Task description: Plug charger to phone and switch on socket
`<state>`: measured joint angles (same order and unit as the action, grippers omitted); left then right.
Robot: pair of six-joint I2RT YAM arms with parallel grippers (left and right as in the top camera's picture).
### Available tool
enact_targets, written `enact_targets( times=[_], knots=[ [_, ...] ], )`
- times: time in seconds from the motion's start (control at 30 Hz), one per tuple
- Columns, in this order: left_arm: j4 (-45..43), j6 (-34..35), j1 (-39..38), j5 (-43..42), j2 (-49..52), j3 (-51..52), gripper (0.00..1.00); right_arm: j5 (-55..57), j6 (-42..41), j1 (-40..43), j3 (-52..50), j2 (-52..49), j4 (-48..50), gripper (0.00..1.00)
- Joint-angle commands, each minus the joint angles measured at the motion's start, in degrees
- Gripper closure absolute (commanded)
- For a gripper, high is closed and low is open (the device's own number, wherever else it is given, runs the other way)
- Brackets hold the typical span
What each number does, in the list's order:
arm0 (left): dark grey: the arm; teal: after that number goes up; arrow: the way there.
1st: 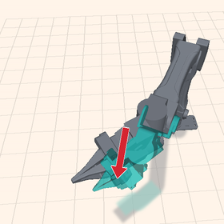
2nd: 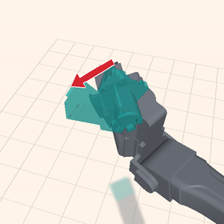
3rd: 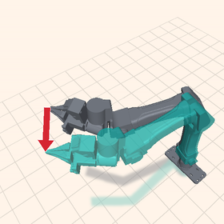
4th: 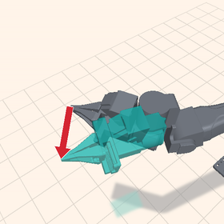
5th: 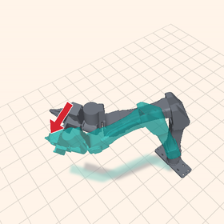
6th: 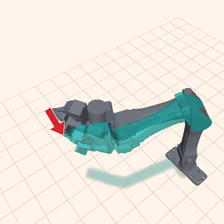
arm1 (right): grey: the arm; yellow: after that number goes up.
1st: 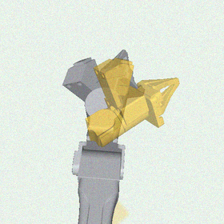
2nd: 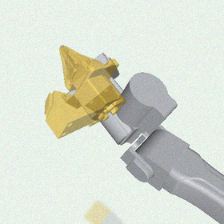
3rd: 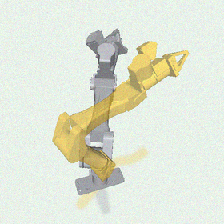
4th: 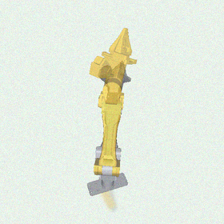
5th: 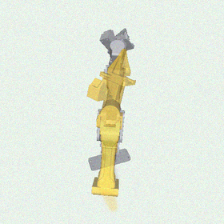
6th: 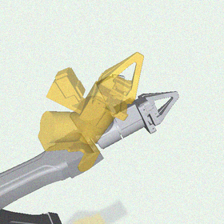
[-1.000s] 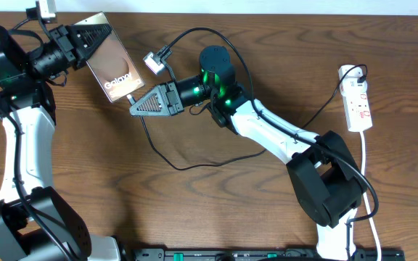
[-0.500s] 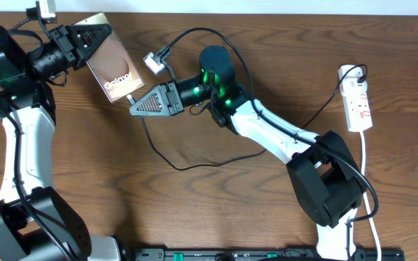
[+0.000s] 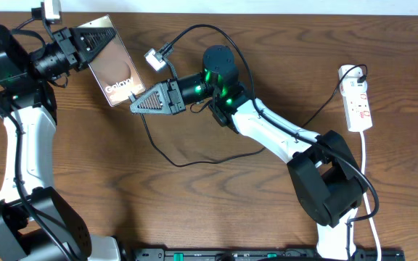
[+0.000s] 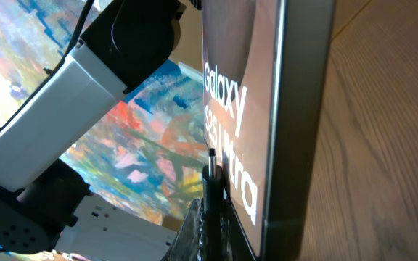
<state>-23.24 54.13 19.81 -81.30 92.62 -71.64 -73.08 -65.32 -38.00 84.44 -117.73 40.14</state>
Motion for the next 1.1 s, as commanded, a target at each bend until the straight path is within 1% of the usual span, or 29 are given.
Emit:
enact_targets(
  times=[0.0, 0.13, 0.2, 0.47, 0.67, 0.77, 0.83, 0.9, 1.0, 1.07],
  knots=[
    [-0.5, -0.3, -0.1, -2.1, -0.1, -0.3, 0.93, 0.2, 0.9, 0.4, 0.9, 0.4, 0.2, 0.99],
    [-0.5, -0.3, 0.1, -1.1, -0.1, -0.3, 0.93, -2.6, 1.9, 0.4, 0.9, 0.4, -0.4, 0.99],
    [-0.5, -0.3, 0.4, -0.2, -0.1, -0.3, 0.92, -3.7, 3.1, 0.6, 0.9, 0.4, -2.3, 0.99],
    [-0.5, -0.3, 3.3, 1.4, -0.1, -0.3, 0.92, -4.1, 14.7, 1.2, 0.9, 0.4, -15.8, 0.99],
    [-0.5, -0.3, 6.6, 1.4, -0.1, -0.3, 0.93, -5.8, 17.6, 2.2, 0.9, 0.4, -16.5, 0.99],
    [-0.5, -0.3, 8.2, 1.4, -0.1, -0.3, 0.93, -5.7, 19.1, 3.3, 0.9, 0.4, -18.4, 0.99],
    [-0.5, -0.3, 9.0, 1.4, -0.1, -0.3, 0.92, -5.3, 21.3, 4.3, 0.9, 0.4, -22.0, 0.99],
    [-0.5, -0.3, 9.5, 1.4, -0.1, -0.3, 0.93, -3.5, 24.7, 5.5, 0.9, 0.4, -27.7, 0.99],
    [-0.5, -0.3, 9.7, 1.4, -0.1, -0.3, 0.93, 3.9, 31.6, 7.8, 0.9, 0.4, -40.0, 0.99],
    [-0.5, -0.3, 9.7, 1.4, -0.1, -0.4, 0.93, 11.8, 35.5, 9.4, 0.9, 0.4, -49.1, 0.99]
  ],
)
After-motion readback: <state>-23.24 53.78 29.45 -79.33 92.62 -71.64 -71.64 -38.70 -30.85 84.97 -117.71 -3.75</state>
